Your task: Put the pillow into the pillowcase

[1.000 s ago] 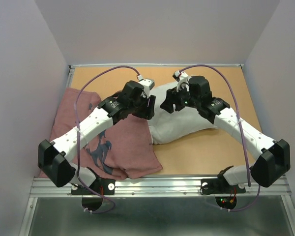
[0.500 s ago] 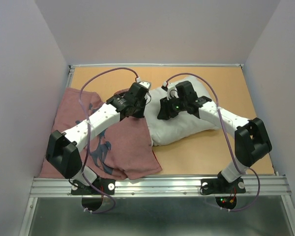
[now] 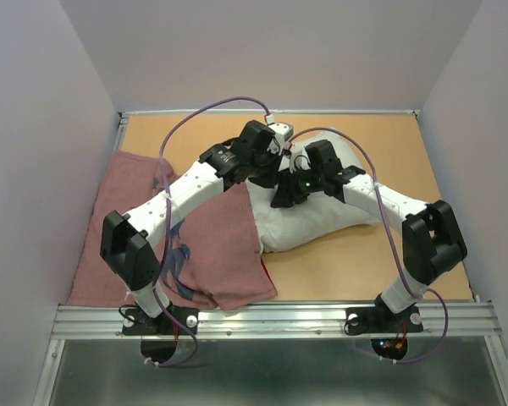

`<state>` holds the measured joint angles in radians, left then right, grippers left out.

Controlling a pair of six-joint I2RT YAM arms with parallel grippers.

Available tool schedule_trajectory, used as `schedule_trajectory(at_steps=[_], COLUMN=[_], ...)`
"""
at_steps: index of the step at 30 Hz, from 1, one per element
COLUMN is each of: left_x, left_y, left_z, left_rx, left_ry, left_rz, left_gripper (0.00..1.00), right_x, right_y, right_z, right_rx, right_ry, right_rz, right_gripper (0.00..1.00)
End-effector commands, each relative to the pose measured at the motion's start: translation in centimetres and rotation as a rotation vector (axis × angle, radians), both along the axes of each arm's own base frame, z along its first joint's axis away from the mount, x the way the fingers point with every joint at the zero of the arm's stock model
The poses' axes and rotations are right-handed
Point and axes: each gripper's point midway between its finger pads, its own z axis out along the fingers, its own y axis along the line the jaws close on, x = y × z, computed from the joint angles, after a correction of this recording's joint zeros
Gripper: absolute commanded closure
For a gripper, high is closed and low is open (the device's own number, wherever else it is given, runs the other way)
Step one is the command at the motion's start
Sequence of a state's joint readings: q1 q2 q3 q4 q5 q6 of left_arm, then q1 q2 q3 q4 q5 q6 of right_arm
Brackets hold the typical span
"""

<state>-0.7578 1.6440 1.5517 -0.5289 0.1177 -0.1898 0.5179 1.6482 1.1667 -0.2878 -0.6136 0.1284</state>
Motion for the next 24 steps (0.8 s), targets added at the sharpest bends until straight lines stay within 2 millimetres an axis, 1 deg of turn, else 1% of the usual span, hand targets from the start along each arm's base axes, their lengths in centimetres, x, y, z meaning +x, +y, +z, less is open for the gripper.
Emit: schedule_trajectory(at_steps=[1,2,3,5,6,8,9,11,12,14,15,17,18,19,20,21,22,23,24], left_x=[1.2,1.1,1.1,0.9,-0.1,-0.6,-1.0,-1.0,-0.8,-0.5,-0.2,0.3,0.4,0.4,0.6,0.6,0.9,1.0,1.3], left_y=[-1.4,0.0,1.8,4.4,5.8,7.1,7.6,7.4,7.0,6.8,7.0,8.2,9.1,9.7,10.8,11.0,11.5,11.5,11.0], left_z=[4.2,5.1,3.6,2.5,1.0,-0.2,-1.4,-1.9,-2.3,-2.8,-3.7,-4.8,-5.9,-6.3,-6.9,-6.9,-6.7,-6.5,-5.0], left_rx=[-0.039,-0.023,0.042,0.127,0.172,0.202,0.224,0.222,0.217,0.231,0.261,0.327,0.357,0.366,0.386,0.394,0.391,0.381,0.341], left_ry=[-0.085,-0.124,-0.128,-0.142,-0.114,-0.108,-0.092,-0.083,-0.073,-0.065,-0.054,-0.061,-0.04,-0.026,-0.008,-0.014,-0.011,-0.006,-0.021], left_rz=[0.005,0.034,0.072,0.139,0.145,0.181,0.182,0.188,0.184,0.19,0.197,0.228,0.243,0.255,0.278,0.277,0.288,0.283,0.283], left_gripper=[0.71,0.59,0.48,0.3,0.29,0.23,0.23,0.17,0.14,0.13,0.12,0.12,0.13,0.21,0.27,0.33,0.42,0.46,0.5], right_x=[-2.2,-2.2,-2.1,-2.0,-2.1,-2.0,-2.0,-2.0,-2.0,-2.0,-2.1,-2.1,-2.0,-2.1,-2.1,-2.1,-2.2,-2.3,-2.3], right_y=[0.6,0.5,0.5,0.4,0.4,0.3,0.3,0.3,0.4,0.4,0.3,0.3,0.2,0.1,0.1,0.1,0.1,0.1,0.1], right_z=[-1.3,-1.4,-1.4,-1.3,-1.1,-1.1,-1.1,-1.1,-1.0,-1.0,-0.9,-0.9,-0.7,-0.7,-0.6,-0.7,-0.5,-0.7,-0.7], right_rx=[0.008,0.006,0.007,0.011,0.015,0.016,0.019,0.02,0.022,0.024,0.025,0.021,0.021,0.021,0.022,0.022,0.023,0.024,0.024], right_ry=[0.076,0.08,0.081,0.095,0.093,0.096,0.093,0.093,0.092,0.095,0.091,0.088,0.083,0.081,0.082,0.083,0.081,0.086,0.09], right_rz=[0.041,0.033,0.028,0.013,0.013,0.004,0.003,0.001,-0.001,-0.002,-0.003,-0.007,-0.01,-0.011,-0.014,-0.013,-0.013,-0.012,-0.01], right_gripper=[0.56,0.56,0.56,0.56,0.56,0.55,0.55,0.55,0.55,0.55,0.54,0.54,0.54,0.54,0.54,0.54,0.54,0.54,0.54])
